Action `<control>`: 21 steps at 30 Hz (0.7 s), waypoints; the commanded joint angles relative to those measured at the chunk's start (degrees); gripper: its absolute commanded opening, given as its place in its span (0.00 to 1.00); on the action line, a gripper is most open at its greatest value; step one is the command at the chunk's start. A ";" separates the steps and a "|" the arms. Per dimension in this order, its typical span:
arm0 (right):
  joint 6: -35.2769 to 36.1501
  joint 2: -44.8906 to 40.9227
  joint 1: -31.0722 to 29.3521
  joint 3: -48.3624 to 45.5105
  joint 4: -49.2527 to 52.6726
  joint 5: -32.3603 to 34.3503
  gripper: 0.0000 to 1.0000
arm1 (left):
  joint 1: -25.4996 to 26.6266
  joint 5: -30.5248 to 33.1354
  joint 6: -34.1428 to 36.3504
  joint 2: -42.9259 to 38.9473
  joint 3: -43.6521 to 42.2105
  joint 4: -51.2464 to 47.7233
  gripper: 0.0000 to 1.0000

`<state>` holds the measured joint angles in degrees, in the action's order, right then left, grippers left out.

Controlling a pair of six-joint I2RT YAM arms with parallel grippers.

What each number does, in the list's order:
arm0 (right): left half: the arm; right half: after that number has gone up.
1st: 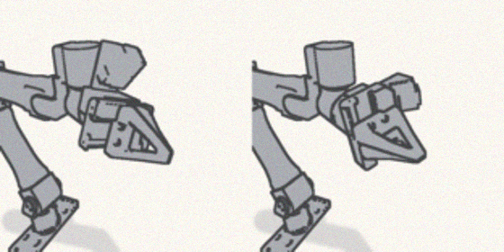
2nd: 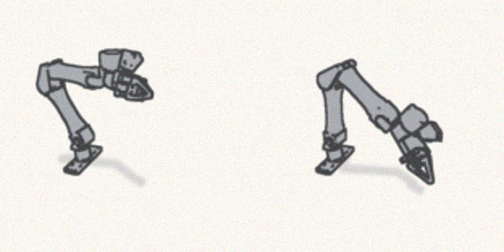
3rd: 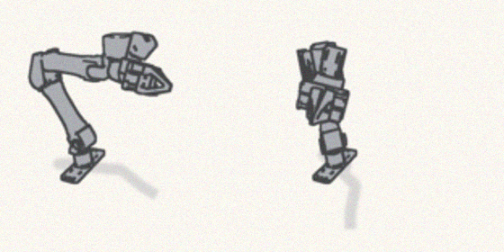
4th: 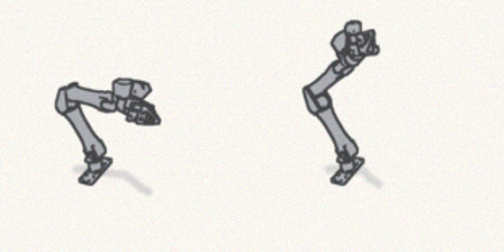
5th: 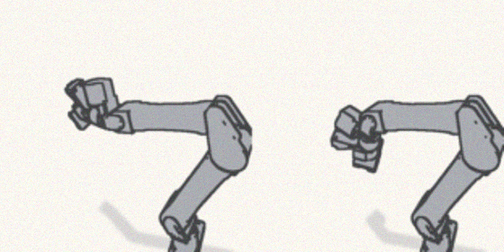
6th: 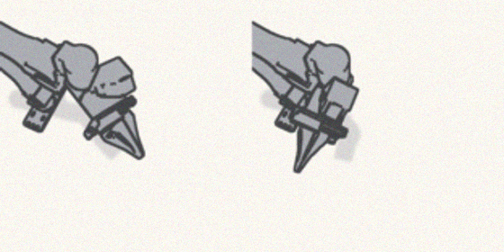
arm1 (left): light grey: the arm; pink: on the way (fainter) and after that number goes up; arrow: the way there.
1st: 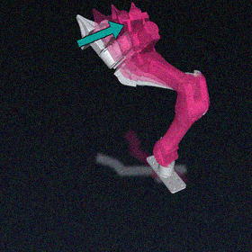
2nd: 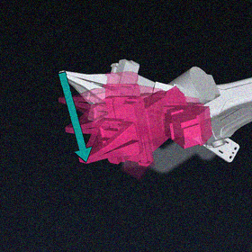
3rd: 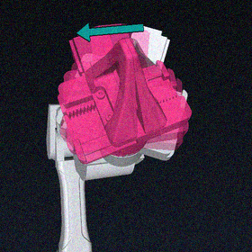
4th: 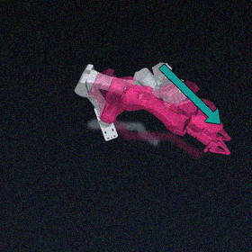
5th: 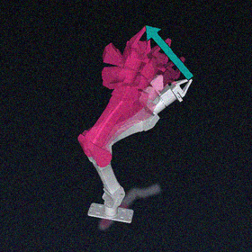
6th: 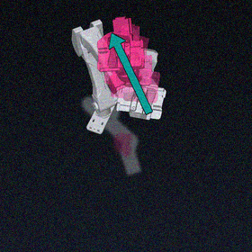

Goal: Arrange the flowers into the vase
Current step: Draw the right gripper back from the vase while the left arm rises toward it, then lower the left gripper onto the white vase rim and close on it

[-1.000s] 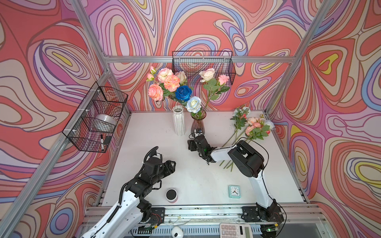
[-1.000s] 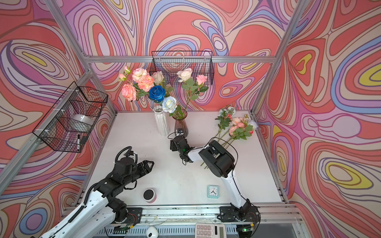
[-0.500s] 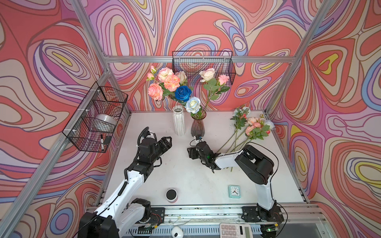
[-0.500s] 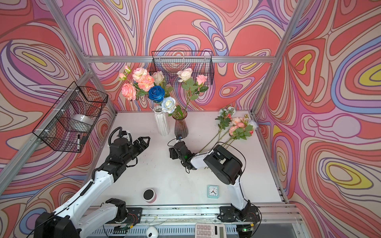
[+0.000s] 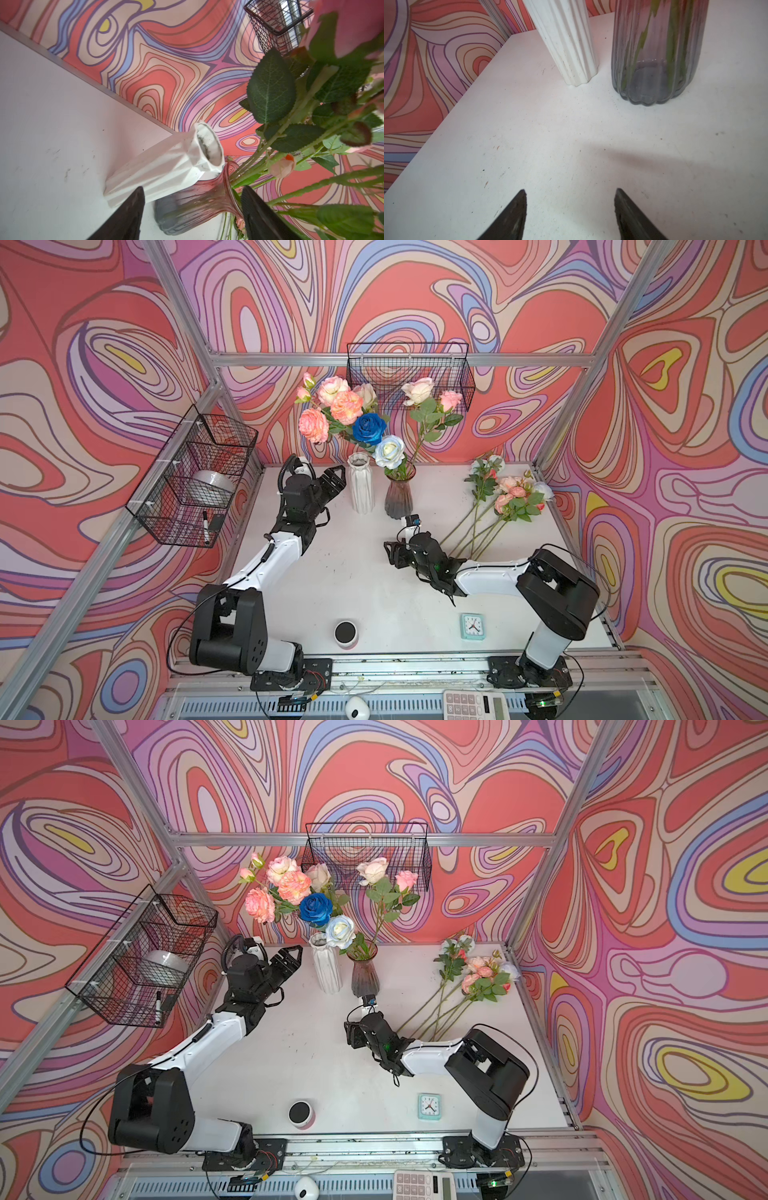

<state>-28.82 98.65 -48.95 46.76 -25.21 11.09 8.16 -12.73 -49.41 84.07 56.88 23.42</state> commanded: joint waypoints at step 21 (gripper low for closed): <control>-0.56 -4.35 -0.33 -4.39 2.75 4.73 0.68 | 1.98 -2.98 17.06 16.33 24.25 -24.45 0.47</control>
<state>-29.43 95.61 -48.95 43.05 -23.09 14.57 9.39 -16.93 -35.68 99.57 78.72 3.40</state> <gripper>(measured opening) 0.682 0.504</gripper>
